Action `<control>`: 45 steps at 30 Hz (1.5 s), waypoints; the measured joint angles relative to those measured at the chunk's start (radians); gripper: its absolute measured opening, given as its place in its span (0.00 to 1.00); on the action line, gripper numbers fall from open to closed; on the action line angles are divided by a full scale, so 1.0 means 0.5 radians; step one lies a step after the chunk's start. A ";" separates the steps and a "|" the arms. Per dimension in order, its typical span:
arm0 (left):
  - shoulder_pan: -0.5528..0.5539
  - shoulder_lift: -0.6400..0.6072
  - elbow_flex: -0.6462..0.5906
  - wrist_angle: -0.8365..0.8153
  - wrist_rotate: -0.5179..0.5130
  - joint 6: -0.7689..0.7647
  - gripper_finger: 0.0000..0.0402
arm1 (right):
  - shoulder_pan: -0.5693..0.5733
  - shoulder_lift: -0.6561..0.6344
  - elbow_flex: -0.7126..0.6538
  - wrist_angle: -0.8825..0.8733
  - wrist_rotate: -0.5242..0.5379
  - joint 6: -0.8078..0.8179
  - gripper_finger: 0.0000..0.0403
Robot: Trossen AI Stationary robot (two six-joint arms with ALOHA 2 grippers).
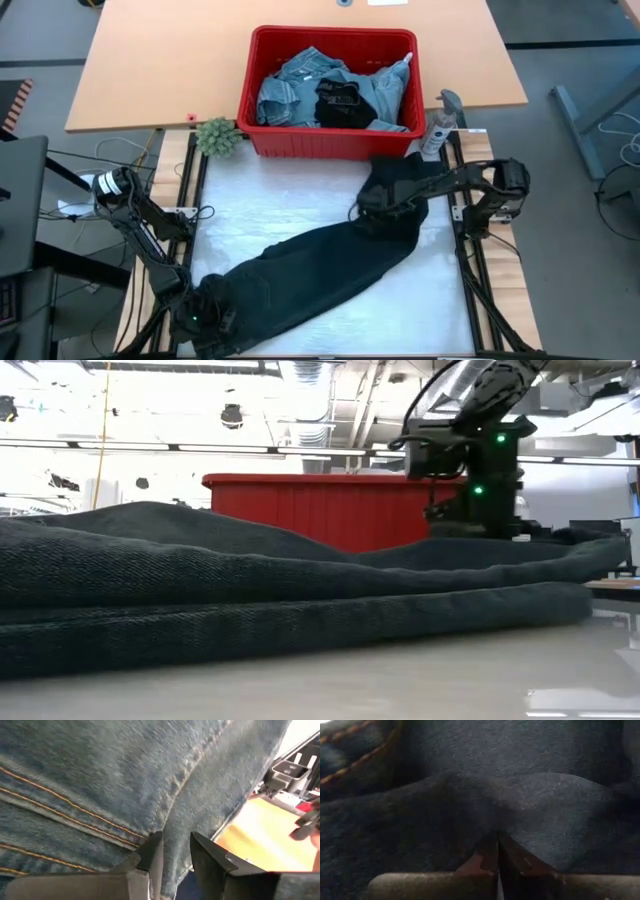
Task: Fold Laundry from Bin
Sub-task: Fold the black pants
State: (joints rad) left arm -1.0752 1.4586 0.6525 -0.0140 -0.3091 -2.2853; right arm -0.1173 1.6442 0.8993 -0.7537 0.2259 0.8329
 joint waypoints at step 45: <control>-0.093 -0.005 0.004 -0.884 0.156 -0.042 0.21 | -1.022 -0.734 -0.401 -0.297 0.320 0.053 0.47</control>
State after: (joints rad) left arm -1.1217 1.4563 0.6544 -0.4562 -0.2312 -2.3064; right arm -0.6285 1.2774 0.6987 -0.9020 0.3860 0.8595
